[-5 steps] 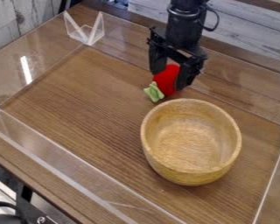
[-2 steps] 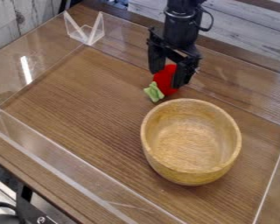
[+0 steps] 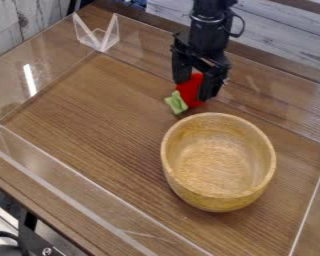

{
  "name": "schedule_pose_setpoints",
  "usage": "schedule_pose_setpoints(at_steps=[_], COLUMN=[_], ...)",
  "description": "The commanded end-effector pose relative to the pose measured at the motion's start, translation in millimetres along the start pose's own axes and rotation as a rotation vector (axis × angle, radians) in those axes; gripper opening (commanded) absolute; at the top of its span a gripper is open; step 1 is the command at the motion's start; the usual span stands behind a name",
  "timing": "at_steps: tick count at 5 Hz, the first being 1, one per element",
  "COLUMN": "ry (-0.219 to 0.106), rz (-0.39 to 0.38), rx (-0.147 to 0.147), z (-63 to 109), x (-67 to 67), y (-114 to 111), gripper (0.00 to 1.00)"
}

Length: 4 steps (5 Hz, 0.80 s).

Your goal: Move the red object to the right side of the table

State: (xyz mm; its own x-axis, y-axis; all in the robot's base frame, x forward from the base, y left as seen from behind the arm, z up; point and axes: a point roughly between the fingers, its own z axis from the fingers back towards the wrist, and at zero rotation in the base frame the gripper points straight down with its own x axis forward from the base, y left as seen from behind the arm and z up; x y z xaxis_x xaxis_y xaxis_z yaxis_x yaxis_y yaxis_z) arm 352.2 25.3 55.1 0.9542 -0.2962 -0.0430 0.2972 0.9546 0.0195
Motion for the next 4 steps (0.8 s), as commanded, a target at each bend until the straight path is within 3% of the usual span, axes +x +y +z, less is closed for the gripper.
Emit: schedule_pose_setpoints(at_steps=[1,3,4], ry=[-0.057,-0.055,-0.054], rz=[0.009,0.003,-0.001], rx=[0.022,0.022,0.022], z=[14.6,9.2,6.8], x=[7.6,10.5,11.9], y=[9.7,14.4,15.7], gripper=[1.00,1.00,0.00])
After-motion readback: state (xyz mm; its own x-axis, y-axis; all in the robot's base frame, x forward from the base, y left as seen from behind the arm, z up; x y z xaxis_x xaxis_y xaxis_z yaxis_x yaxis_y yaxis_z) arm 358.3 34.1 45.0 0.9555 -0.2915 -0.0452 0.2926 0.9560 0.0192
